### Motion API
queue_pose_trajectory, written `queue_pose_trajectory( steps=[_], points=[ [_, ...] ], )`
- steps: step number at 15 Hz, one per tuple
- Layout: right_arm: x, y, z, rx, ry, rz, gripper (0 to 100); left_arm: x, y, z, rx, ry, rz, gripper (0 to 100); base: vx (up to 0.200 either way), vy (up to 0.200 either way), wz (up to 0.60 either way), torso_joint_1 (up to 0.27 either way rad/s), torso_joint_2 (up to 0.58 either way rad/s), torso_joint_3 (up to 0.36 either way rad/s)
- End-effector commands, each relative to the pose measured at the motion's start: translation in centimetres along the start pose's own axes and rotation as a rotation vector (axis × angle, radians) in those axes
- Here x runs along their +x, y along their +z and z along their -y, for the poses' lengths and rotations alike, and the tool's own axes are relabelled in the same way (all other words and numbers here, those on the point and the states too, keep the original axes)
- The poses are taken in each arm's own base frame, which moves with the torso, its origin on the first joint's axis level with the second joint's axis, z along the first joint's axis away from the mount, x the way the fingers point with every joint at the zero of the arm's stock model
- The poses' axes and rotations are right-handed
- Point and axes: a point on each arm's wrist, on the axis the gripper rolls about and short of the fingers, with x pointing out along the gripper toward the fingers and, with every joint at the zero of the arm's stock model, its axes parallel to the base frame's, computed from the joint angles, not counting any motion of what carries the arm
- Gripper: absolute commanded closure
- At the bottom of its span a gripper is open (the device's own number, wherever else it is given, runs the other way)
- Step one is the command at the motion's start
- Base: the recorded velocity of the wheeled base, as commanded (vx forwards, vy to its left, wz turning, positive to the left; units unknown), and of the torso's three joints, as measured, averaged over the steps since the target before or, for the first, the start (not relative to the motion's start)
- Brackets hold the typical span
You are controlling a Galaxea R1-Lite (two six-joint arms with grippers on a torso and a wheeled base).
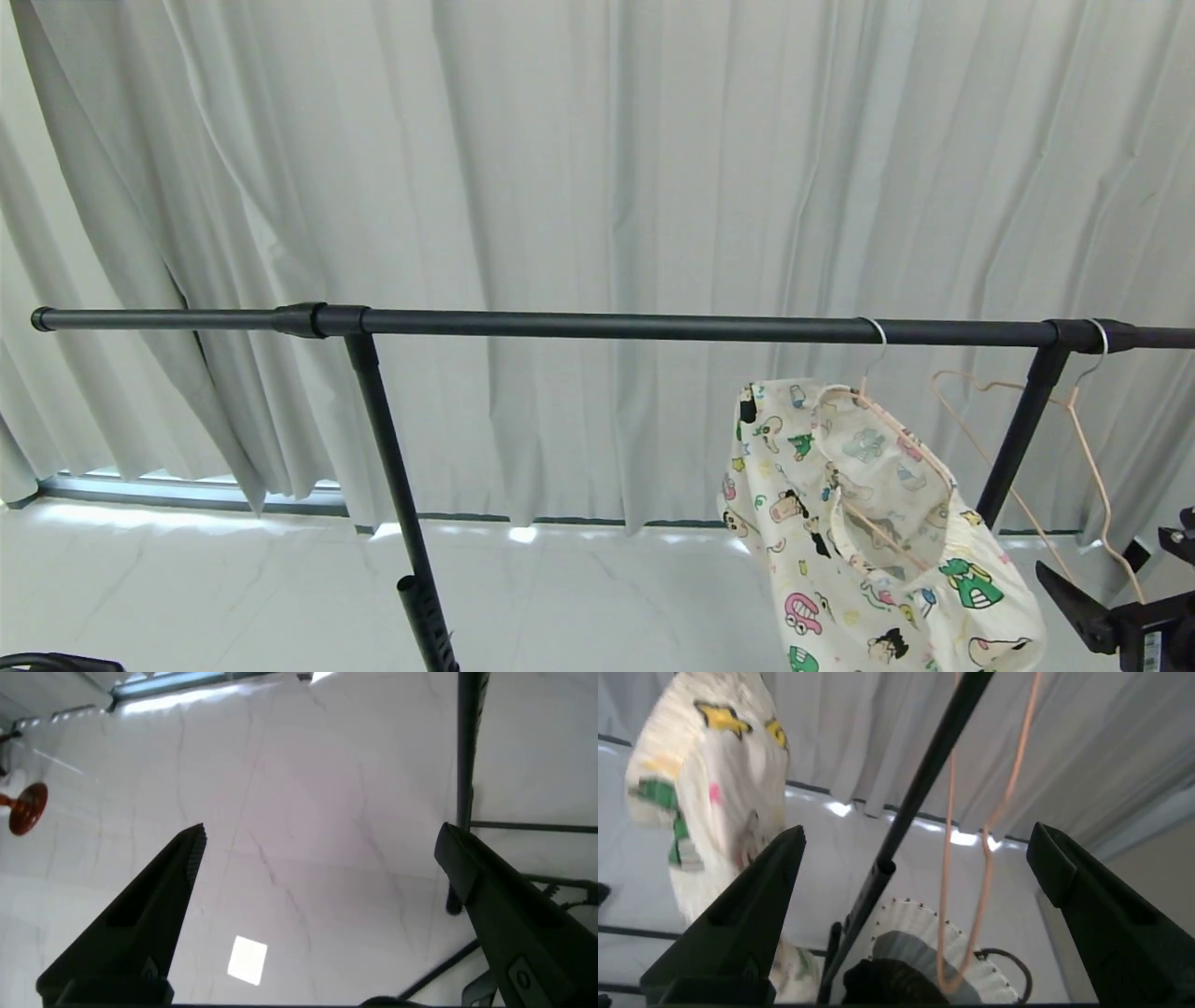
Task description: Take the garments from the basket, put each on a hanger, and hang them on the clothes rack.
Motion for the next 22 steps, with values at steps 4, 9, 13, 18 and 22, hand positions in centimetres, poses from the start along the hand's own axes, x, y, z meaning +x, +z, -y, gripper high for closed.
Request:
queue_pose_trajectory(
  steps=[4, 9, 13, 18, 22],
  points=[
    [-1.3, -0.9, 0.2, -0.026, -0.028, -0.050, 0, 0.3, 0.0, 0.2, 0.013, 0.012, -0.048, 0, -0.200, 0.000, 0.00, 0.001, 0.00, 0.004],
    [-7.1, -5.8, 0.9, -0.059, -0.044, -0.180, 0, 0.6, 0.0, 0.2, -0.028, 0.027, -0.077, 0, -0.200, 0.000, 0.00, 0.002, 0.00, 0.002],
    [-7.5, -6.1, 1.4, 0.043, -0.227, -0.304, 0, 1.1, 0.1, 0.5, -0.141, 0.057, -0.148, 0, -0.200, 0.000, 0.00, -0.001, 0.00, 0.005],
    [-7.2, -6.2, 1.7, 0.081, -0.359, -0.396, 0, 1.2, 0.1, 0.5, -0.156, 0.061, -0.154, 0, -0.120, 0.000, 0.00, 0.002, 0.00, 0.001],
    [-7.1, -6.2, 1.7, 0.081, -0.360, -0.400, 0, 1.3, 0.0, 0.3, -0.180, 0.069, -0.169, 0, 0.000, 0.000, 0.00, -0.045, 0.12, 0.057]
  ],
)
